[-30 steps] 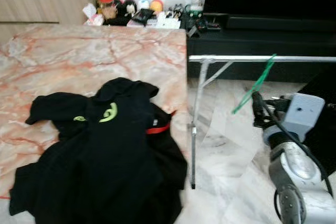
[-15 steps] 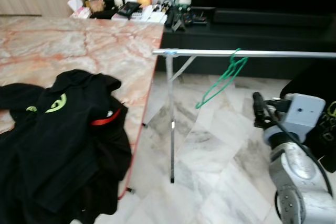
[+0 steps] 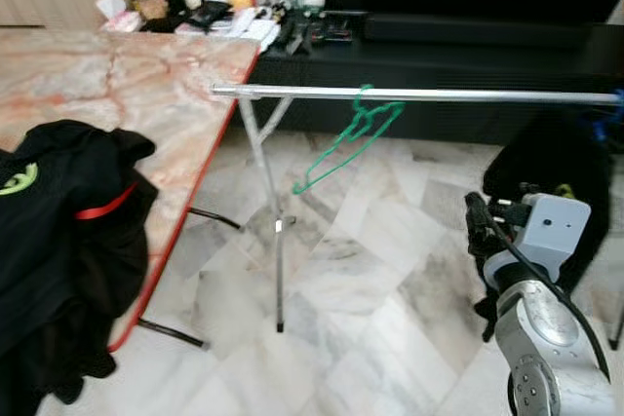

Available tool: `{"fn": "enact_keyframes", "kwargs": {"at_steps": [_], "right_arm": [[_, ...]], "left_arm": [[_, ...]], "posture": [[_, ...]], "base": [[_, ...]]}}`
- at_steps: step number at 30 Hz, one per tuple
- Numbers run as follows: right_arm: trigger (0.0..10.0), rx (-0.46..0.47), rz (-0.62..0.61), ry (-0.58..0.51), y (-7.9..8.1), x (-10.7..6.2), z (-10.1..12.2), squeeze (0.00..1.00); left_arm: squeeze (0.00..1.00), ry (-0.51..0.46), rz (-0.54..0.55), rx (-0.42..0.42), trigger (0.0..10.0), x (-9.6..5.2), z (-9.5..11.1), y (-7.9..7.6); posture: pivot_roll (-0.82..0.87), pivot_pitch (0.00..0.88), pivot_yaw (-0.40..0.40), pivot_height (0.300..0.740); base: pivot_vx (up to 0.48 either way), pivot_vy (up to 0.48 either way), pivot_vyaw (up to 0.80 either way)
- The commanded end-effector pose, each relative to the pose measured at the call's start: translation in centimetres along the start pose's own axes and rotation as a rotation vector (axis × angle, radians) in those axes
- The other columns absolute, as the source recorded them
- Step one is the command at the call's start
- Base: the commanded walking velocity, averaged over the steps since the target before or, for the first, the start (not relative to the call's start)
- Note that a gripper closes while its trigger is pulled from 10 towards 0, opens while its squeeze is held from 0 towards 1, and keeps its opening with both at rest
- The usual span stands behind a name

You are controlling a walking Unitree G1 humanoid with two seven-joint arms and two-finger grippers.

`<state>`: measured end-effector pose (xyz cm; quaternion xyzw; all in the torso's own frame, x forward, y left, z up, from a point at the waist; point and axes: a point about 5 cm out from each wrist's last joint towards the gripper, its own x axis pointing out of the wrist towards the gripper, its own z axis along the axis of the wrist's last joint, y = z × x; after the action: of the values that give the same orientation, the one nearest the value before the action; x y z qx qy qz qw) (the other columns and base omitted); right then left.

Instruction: Hang hanger

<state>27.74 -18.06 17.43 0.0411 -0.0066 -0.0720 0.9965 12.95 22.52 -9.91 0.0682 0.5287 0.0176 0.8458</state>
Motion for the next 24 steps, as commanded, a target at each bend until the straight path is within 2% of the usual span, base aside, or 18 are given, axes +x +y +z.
{"fn": "enact_keyframes", "kwargs": {"at_steps": [1, 6, 8, 10, 14, 16, 17, 18, 22, 24], "right_arm": [[10.0, -0.006, 0.006, -0.005, 0.0, 0.0, 0.0, 0.00], [10.0, -0.006, 0.001, 0.018, -0.5, 0.0, -0.7, 0.00], [10.0, -0.001, 0.002, 0.035, -0.7, 0.0, -1.3, 0.00], [10.0, -0.020, -0.009, 0.085, -1.7, 0.1, -3.2, 0.00], [10.0, -0.030, -0.018, 0.126, -2.5, 0.1, -4.9, 0.00], [10.0, -0.041, -0.023, 0.181, -3.1, 0.0, -6.8, 0.00], [10.0, -0.046, -0.028, 0.264, -3.7, -0.2, -9.3, 0.00], [10.0, -0.048, -0.031, 0.305, -4.0, -0.3, -10.5, 0.00], [10.0, -0.068, -0.037, 0.430, -4.6, -1.0, -14.1, 0.00], [10.0, -0.048, -0.050, 0.457, -4.8, -1.3, -15.0, 0.00]], "left_arm": [[0.00, 0.049, -0.008, 0.007, 10.0, -0.2, -1.5, -0.2], [0.00, 0.047, -0.002, 0.007, 10.0, -0.2, -1.6, -0.3], [0.00, 0.043, 0.007, -0.008, 10.0, -0.2, -1.6, -0.3], [0.00, 0.027, 0.012, -0.008, 10.0, -0.2, -1.3, -0.3], [0.00, 0.014, 0.017, -0.004, 10.0, -0.2, -1.1, -0.2], [0.00, 0.001, 0.023, -0.003, 10.0, -0.1, -0.8, -0.1], [0.00, -0.017, 0.034, 0.005, 10.0, -0.1, -0.4, 0.1], [0.00, -0.023, 0.037, 0.009, 10.0, -0.1, -0.2, 0.1], [0.00, -0.093, 0.076, 0.020, 10.0, -0.3, 0.8, 1.9], [0.00, -0.112, 0.077, 0.016, 10.0, -0.3, 1.2, 2.2]], "posture": [[0.01, 0.180, 0.004, 0.740], [0.01, 0.179, 0.003, 0.740], [0.01, 0.179, 0.003, 0.740], [0.01, 0.178, 0.001, 0.740], [0.00, 0.178, -0.001, 0.740], [0.00, 0.177, -0.002, 0.740], [0.00, 0.174, -0.002, 0.740], [0.00, 0.173, -0.003, 0.740], [0.01, 0.171, -0.002, 0.740], [0.01, 0.170, 0.001, 0.740]], "base": [[0.000, -0.398, 0.00], [0.000, -0.372, 0.00], [0.000, 0.000, 0.00], [0.000, 0.000, 0.00], [0.000, 0.000, 0.00], [0.000, 0.000, 0.00], [0.000, 0.000, 0.00], [0.000, 0.000, 0.00], [0.000, 0.000, 0.00], [0.000, 0.000, 0.00]]}}
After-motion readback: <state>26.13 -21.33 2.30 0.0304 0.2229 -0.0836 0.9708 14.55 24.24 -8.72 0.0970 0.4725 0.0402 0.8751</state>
